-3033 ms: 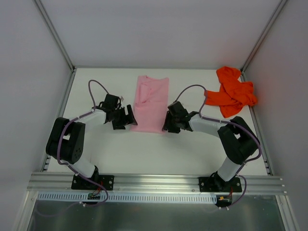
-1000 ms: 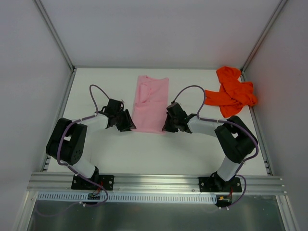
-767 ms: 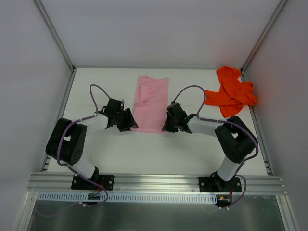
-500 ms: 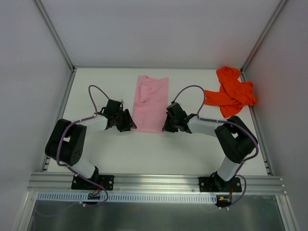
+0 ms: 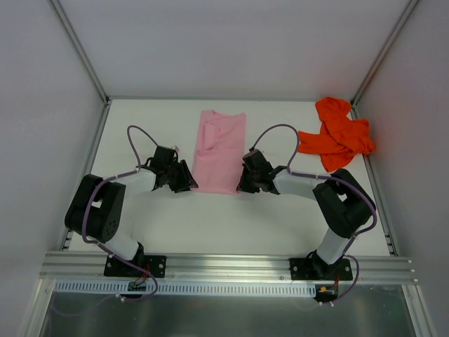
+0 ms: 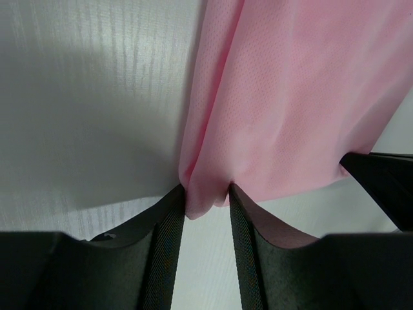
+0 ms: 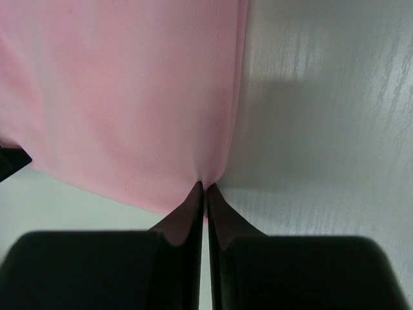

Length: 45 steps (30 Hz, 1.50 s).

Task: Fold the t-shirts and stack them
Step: Grab one side of the 2/3 rectangular tshirt with both arms

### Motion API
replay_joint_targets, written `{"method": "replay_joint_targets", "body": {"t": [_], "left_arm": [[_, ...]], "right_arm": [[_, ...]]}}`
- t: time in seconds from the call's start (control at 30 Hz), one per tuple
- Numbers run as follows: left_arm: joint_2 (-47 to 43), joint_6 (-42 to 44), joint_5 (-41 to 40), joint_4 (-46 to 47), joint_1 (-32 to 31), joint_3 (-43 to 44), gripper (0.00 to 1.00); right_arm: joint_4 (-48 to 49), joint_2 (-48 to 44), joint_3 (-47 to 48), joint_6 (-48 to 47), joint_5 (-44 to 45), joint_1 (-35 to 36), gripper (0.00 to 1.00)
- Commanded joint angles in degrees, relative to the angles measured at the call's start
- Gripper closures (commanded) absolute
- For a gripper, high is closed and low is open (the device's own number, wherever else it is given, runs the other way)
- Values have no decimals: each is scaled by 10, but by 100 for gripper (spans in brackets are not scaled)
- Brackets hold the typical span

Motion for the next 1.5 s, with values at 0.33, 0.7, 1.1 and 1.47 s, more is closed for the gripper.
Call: {"method": "replay_joint_targets", "body": {"t": [0.33,0.7,1.1,1.47], "left_arm": [[-5,-14,-103,-95,23,-26,65],[23,-11,-58,-50,23,-36,67],[37,-19,-37,-29,22,-45,59],[44,-18,-30,-21,22,-44,85]], "right_arm": [[-37,12,8,-14,23,4,97],[-37,16,7,-13,23,4,97],[-42,20,14,-14,23,4,98],[-43,22,15,-14,22,4,98]]}}
